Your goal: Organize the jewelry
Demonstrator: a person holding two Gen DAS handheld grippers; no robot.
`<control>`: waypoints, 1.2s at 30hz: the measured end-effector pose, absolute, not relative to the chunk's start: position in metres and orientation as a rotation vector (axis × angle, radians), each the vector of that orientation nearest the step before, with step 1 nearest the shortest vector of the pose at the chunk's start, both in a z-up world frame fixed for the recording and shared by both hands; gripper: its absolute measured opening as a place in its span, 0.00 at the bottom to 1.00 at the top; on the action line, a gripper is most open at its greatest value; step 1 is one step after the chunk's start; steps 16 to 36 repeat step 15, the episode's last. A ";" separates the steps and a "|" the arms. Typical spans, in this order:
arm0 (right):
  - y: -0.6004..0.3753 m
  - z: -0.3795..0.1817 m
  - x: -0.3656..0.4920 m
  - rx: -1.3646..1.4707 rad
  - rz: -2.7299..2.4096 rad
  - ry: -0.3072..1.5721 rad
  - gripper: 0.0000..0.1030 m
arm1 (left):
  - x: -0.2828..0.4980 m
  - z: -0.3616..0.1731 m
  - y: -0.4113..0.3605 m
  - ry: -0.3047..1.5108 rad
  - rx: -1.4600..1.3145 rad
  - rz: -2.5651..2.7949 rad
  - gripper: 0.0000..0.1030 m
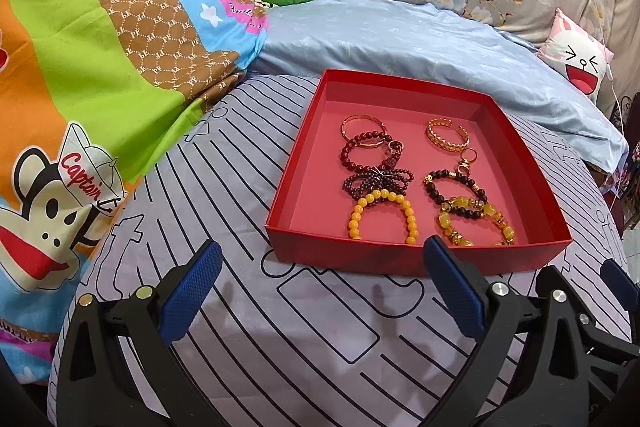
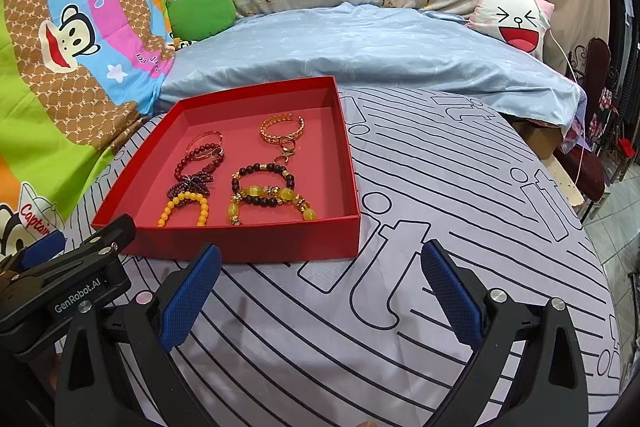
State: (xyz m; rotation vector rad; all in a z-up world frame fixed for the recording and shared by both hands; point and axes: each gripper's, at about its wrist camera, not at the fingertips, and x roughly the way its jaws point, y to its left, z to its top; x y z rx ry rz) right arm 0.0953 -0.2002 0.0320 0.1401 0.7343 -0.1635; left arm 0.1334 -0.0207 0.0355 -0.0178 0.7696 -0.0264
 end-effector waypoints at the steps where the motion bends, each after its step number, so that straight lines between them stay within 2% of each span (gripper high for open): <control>1: -0.200 0.032 0.095 0.140 -0.164 0.734 0.94 | 0.134 0.035 -0.021 0.770 -0.018 -0.027 0.93; 36: -0.201 0.030 0.094 0.141 -0.167 0.737 0.94 | 0.133 0.036 -0.025 0.757 0.003 -0.019 0.93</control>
